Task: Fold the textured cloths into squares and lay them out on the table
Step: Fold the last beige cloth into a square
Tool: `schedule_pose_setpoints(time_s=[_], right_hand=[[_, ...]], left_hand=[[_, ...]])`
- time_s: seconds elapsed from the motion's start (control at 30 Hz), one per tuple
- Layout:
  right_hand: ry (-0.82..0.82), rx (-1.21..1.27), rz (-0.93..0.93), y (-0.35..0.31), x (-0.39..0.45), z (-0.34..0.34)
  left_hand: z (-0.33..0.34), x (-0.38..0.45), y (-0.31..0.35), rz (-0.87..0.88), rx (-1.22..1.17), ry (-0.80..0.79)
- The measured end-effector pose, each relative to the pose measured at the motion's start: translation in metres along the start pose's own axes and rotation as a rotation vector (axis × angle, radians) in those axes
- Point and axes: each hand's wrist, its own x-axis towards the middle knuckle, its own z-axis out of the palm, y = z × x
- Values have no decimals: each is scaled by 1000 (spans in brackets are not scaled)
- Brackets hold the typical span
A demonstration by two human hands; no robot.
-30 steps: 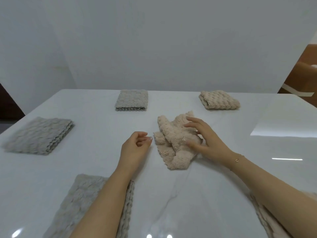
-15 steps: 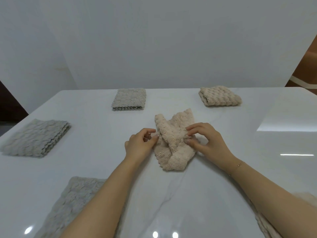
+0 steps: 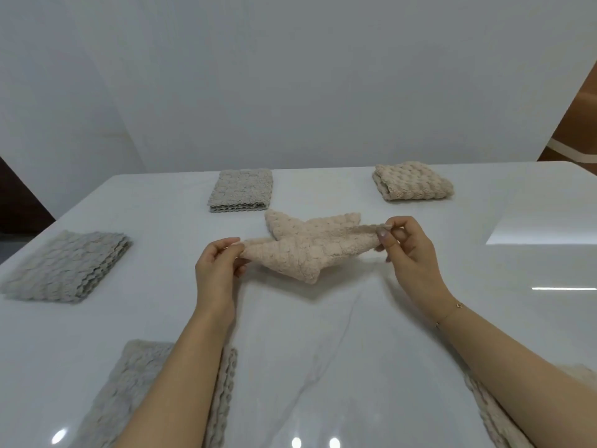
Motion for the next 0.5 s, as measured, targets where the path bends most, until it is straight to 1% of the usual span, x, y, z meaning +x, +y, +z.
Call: schedule_pose_setpoints(time_s=[0.07,0.17,0.27,0.33,0.4,0.5], right_hand=[[7,48,15,-3,-1,-1],[5,108,47,-11,1,-1],[14,168,60,-28,8,-4],[1,180,45,-44,18,-7],[-25,189,20,-64,33,-12],[-24,215,-20,-96,56,-20]], left_hand=[[-2,-1,3,0,-50,4],[-4,-5,6,49,-2,7],[-2,-10,13,34,-1,-25],[0,-8,26,24,17,-93],[2,-4,46,26,21,-195],[5,-3,83,78,88,-316]])
